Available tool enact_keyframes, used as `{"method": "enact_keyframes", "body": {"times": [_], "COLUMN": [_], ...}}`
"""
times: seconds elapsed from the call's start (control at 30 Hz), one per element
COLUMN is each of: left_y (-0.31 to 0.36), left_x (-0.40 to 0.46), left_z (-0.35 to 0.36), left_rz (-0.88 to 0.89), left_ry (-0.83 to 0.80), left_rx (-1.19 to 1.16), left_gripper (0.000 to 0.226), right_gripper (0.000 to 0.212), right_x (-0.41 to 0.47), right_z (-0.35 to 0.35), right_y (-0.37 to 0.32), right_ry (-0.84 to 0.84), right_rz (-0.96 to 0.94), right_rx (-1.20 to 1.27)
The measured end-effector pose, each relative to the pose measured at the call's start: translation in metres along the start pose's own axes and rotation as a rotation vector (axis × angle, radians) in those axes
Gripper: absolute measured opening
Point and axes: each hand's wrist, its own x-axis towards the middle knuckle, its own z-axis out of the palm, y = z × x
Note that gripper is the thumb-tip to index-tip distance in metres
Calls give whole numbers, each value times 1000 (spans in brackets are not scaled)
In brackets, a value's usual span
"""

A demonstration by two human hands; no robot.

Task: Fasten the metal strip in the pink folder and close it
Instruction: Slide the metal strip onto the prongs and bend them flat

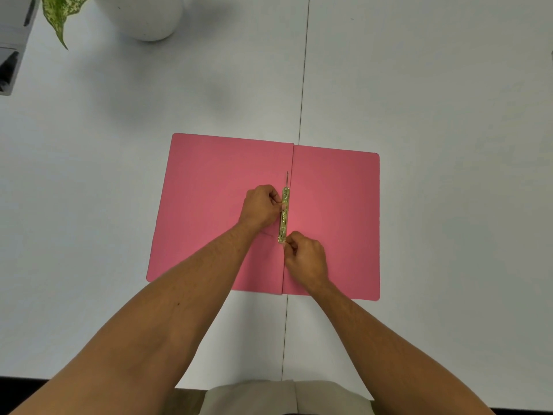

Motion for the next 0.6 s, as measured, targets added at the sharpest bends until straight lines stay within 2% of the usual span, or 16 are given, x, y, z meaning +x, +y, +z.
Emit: {"method": "enact_keyframes", "body": {"times": [0.13, 0.23, 0.53, 0.6], "left_y": [0, 0, 0, 0], "left_x": [0, 0, 0, 0], "left_z": [0, 0, 1, 1], "left_rz": [1, 1, -1, 2], "left_ry": [-2, -2, 3, 4], "left_rx": [2, -3, 5, 3], "left_gripper": [14, 14, 13, 13], "right_gripper": [21, 20, 24, 26], "right_x": [-2, -1, 1, 0], "right_z": [1, 2, 0, 0], "right_y": [1, 0, 4, 4], "right_ry": [27, 12, -105, -112], "right_rz": [15, -4, -258, -263], "right_rx": [79, 57, -153, -146]}}
